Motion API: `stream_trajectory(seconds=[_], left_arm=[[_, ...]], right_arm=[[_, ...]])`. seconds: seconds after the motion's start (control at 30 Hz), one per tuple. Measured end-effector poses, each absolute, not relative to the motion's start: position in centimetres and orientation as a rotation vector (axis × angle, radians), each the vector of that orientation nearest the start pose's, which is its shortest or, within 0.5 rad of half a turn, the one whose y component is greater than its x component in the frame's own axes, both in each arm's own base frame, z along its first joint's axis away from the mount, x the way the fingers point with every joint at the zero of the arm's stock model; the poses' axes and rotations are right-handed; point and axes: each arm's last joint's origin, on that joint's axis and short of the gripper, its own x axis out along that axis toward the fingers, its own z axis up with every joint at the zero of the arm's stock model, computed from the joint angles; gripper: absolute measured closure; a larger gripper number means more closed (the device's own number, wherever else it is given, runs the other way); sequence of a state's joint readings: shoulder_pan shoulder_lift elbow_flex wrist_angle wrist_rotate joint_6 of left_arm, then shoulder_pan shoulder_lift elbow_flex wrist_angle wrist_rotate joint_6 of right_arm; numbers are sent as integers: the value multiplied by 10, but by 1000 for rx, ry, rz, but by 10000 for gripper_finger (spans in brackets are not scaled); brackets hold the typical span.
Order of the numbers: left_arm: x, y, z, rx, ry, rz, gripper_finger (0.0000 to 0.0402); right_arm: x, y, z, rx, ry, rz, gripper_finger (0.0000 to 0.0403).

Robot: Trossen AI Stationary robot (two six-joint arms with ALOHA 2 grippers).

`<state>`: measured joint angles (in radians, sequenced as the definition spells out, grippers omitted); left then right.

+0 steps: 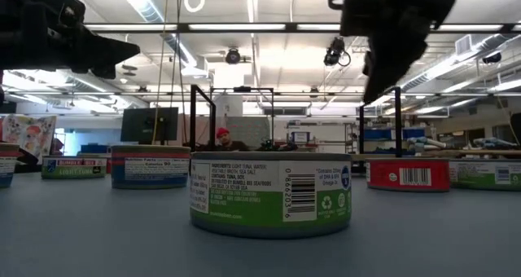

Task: Stack canned seafood by type on shelf
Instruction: Put the green tuna can on the shelf

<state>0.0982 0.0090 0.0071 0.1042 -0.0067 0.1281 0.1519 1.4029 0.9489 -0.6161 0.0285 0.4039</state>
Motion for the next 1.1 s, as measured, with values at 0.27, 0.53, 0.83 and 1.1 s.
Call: stream_trajectory(seconds=[0.27,0.53,0.83,1.1], left_arm=[[96,10,181,184,-151,119,378],[96,10,184,216,-180,123,378],[96,9,183,243,-175,105,378],[95,9,190,250,-245,114,378]], right_arm=[[252,60,221,310,1189,-101,363],[238,74,217,321,1280,-182,305],[228,84,215,255,1324,-230,236],[211,78,205,194,1470,-289,233]])
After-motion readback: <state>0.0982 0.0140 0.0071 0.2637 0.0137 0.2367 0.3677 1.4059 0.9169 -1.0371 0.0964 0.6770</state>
